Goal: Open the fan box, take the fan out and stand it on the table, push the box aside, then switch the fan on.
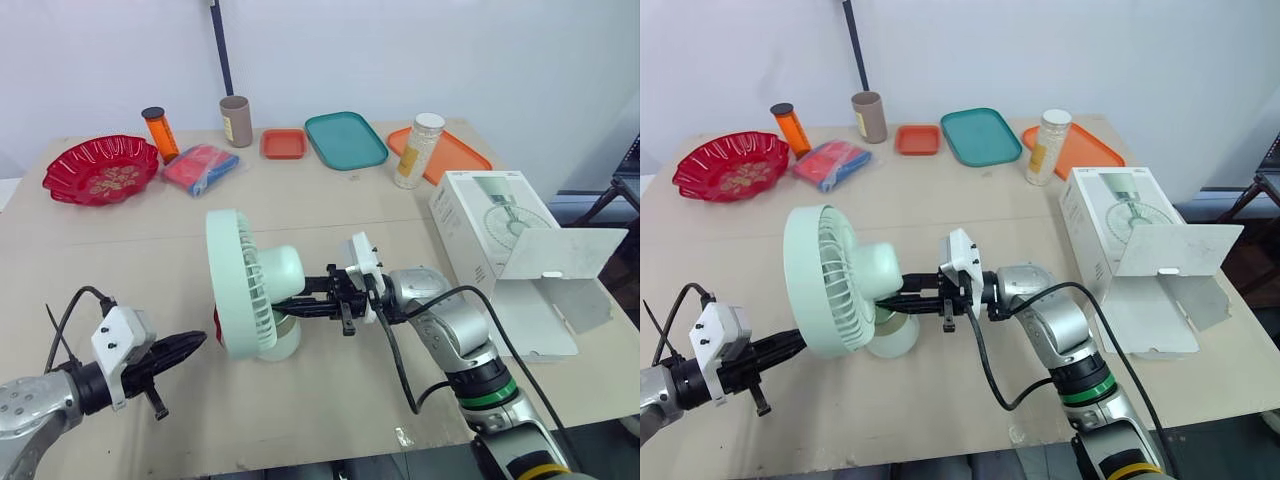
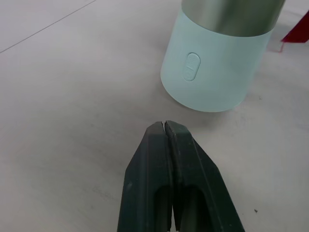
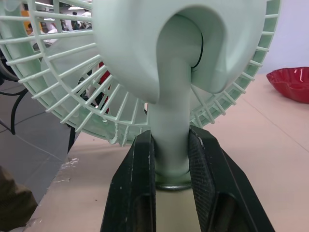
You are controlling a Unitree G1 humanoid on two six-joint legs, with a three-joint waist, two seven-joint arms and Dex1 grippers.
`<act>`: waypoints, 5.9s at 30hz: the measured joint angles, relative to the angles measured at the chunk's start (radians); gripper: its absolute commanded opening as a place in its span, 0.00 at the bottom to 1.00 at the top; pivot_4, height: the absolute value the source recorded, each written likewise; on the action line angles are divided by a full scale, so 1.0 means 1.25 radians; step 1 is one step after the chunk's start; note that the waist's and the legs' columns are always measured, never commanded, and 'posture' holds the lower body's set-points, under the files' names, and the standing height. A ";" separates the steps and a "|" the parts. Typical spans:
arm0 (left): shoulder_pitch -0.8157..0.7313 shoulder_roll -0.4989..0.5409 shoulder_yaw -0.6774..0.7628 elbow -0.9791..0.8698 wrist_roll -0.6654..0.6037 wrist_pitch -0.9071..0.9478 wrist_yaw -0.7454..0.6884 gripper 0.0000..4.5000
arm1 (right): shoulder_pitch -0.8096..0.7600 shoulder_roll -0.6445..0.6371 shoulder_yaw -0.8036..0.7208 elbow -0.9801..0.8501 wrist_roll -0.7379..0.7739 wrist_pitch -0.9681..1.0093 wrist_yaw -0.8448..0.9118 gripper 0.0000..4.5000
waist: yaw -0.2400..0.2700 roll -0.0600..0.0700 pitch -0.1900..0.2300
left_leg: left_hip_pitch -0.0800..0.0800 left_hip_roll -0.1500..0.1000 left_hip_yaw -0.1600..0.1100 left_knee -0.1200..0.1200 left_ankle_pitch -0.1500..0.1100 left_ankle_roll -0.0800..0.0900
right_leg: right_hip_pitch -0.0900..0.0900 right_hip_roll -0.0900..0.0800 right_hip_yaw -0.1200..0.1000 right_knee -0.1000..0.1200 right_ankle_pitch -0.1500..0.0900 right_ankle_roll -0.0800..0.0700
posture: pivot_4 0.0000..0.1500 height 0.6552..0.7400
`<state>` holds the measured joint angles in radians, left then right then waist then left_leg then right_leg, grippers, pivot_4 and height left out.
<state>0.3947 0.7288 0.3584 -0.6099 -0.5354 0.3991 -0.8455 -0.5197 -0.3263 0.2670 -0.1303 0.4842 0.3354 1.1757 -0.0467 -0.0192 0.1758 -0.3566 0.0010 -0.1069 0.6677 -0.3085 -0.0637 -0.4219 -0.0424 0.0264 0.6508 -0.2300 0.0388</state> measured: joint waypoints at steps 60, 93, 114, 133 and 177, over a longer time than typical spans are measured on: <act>-0.140 -0.041 -0.194 0.065 0.045 0.009 0.010 0.01 | 0.025 0.018 0.032 0.031 -0.057 -0.036 -0.014 0.13 | 0.000 0.000 0.000 | 0.000 0.000 0.000 0.001 0.000 0.000 | 0.000 0.000 0.000 0.001 0.000 0.000 | 1.00 1.00; -0.149 -0.059 -0.202 0.081 0.057 0.008 0.023 0.01 | 0.029 0.013 0.033 0.025 -0.056 -0.032 -0.018 0.13 | 0.000 0.000 0.000 | 0.000 0.000 0.000 0.001 0.000 0.000 | 0.000 0.000 0.000 0.001 0.000 0.000 | 1.00 1.00; -0.156 -0.061 -0.202 0.081 0.055 0.008 0.024 0.01 | 0.029 0.015 0.034 0.024 -0.056 -0.032 -0.018 0.13 | 0.000 0.000 0.000 | 0.000 0.000 0.000 0.001 0.000 0.000 | 0.000 0.000 0.000 0.001 0.000 0.000 | 1.00 1.00; -0.139 -0.061 -0.203 0.069 0.052 0.010 0.025 0.01 | 0.029 0.020 0.035 0.024 -0.061 -0.038 -0.018 0.13 | 0.000 0.000 0.000 | 0.001 0.000 0.000 0.001 0.000 0.000 | 0.000 0.000 0.000 0.001 0.000 0.000 | 1.00 1.00; -0.155 -0.061 -0.209 0.067 0.045 0.029 0.041 0.01 | 0.029 0.020 0.034 0.024 -0.063 -0.038 -0.019 0.13 | 0.000 0.000 0.000 | 0.001 0.000 0.000 0.001 0.000 0.000 | 0.001 0.000 0.000 0.001 0.000 0.000 | 1.00 1.00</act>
<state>0.2004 0.6527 0.0977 -0.5258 -0.4785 0.4349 -0.7946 -0.4837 -0.3006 0.3100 -0.0999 0.4057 0.2883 1.1520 -0.0465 -0.0188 0.1753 -0.3554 0.0008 -0.1071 0.6689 -0.3085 -0.0637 -0.4206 -0.0424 0.0265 0.6517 -0.2300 0.0388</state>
